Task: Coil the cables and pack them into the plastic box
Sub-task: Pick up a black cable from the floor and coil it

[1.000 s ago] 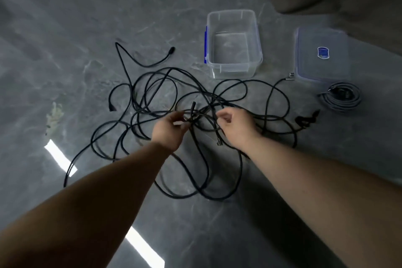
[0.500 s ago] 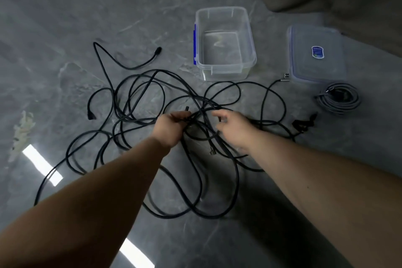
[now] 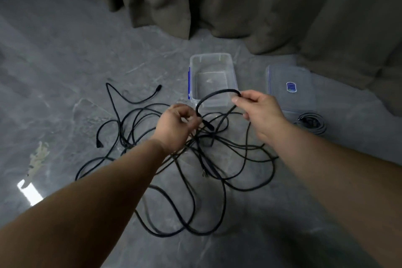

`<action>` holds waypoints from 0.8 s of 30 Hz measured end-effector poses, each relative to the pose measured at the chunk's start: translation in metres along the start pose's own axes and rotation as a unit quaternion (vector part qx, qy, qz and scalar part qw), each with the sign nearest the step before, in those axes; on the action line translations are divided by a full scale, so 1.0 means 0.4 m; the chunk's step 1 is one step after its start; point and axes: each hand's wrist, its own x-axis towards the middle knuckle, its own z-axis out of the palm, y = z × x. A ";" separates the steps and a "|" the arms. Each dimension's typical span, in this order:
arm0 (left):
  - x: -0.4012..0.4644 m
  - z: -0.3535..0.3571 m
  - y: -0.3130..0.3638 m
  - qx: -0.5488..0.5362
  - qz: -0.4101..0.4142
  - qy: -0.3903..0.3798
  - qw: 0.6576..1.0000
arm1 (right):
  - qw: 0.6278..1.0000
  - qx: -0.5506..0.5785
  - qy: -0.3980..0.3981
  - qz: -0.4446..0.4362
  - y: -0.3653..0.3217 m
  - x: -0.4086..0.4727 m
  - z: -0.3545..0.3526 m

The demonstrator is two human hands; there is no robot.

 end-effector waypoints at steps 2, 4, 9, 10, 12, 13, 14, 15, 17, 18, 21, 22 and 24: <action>0.004 -0.008 0.079 -0.124 -0.032 -0.028 0.991 | 0.999 0.034 -0.002 0.012 -0.047 -0.008 -0.027; 0.004 -0.013 0.149 -0.267 -0.072 -0.039 0.960 | 0.996 0.082 -0.015 0.025 -0.097 -0.024 -0.046; -0.023 -0.016 0.234 -0.427 -0.144 -0.100 0.887 | 0.988 0.148 -0.007 0.039 -0.196 -0.054 -0.095; -0.032 -0.016 0.239 -0.443 -0.152 -0.115 0.876 | 0.990 0.138 0.001 0.035 -0.214 -0.055 -0.108; -0.045 -0.021 0.257 -0.497 -0.159 -0.132 0.843 | 0.993 0.112 0.017 0.026 -0.249 -0.052 -0.139; -0.049 -0.028 0.267 -0.526 -0.159 -0.129 0.826 | 0.994 0.101 0.015 0.028 -0.260 -0.053 -0.156; -0.048 -0.036 0.274 -0.551 -0.157 -0.119 0.811 | 0.996 0.085 0.001 0.036 -0.266 -0.057 -0.172; -0.047 -0.044 0.280 -0.569 -0.156 -0.106 0.800 | 0.997 0.058 -0.027 0.054 -0.264 -0.067 -0.184; -0.041 -0.049 0.285 -0.592 -0.155 -0.079 0.787 | 0.989 -0.019 -0.091 0.111 -0.234 -0.097 -0.196; -0.039 -0.046 0.282 -0.603 -0.157 -0.064 0.780 | 0.983 -0.047 -0.112 0.141 -0.210 -0.112 -0.197; -0.036 -0.034 0.259 -0.622 -0.170 -0.007 0.764 | 0.969 -0.037 -0.133 0.206 -0.150 -0.146 -0.199; -0.034 -0.034 0.249 -0.623 -0.171 0.012 0.763 | 0.967 -0.026 -0.133 0.214 -0.138 -0.150 -0.201; -0.031 -0.038 0.232 -0.616 -0.169 0.046 0.768 | 0.973 -0.028 -0.118 0.195 -0.130 -0.147 -0.206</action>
